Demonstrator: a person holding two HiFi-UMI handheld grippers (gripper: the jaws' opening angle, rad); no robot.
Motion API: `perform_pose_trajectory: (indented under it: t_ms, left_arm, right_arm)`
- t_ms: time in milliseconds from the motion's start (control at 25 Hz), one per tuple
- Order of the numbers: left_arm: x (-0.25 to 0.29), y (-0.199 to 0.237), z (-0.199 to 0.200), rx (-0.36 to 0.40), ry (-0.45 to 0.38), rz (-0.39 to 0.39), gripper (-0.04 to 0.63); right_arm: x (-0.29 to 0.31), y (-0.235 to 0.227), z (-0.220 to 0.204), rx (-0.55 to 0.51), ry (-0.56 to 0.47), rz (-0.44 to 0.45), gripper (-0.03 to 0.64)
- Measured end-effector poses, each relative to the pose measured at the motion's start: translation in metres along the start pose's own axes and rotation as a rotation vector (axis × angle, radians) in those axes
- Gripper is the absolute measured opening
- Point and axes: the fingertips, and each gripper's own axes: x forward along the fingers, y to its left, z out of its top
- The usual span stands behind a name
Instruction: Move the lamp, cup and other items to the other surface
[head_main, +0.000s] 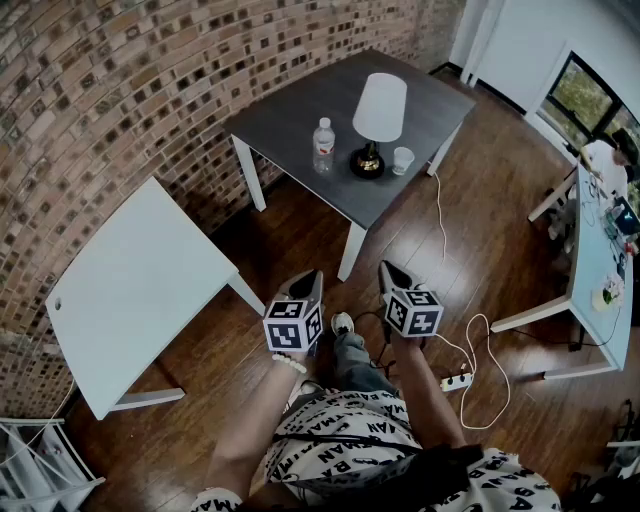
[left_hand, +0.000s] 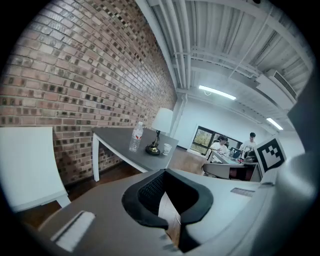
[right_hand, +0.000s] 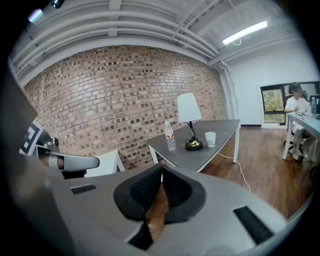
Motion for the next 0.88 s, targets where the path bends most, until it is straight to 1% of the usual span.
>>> perform_pose_trajectory:
  t_ms: [200, 360, 520, 680, 880]
  left_arm:
    - [0.007, 0.005, 0.003, 0.004, 0.002, 0.006, 0.0]
    - [0.012, 0.023, 0.011, -0.003, -0.002, 0.033, 0.0]
    - [0.027, 0.046, 0.028, -0.015, -0.02, 0.068, 0.0]
    - [0.049, 0.075, 0.045, -0.015, -0.027, 0.099, 0.0]
    - [0.087, 0.103, 0.071, -0.009, -0.02, 0.113, 0.0]
  right_arm:
    - [0.017, 0.0, 0.008, -0.003, -0.008, 0.01, 0.025]
    - [0.044, 0.007, 0.018, -0.004, -0.019, 0.032, 0.031]
    - [0.083, 0.012, 0.042, -0.006, -0.043, 0.078, 0.031]
    - [0.132, 0.012, 0.065, -0.015, -0.05, 0.089, 0.031]
    - [0.194, 0.007, 0.106, -0.028, -0.075, 0.1, 0.043]
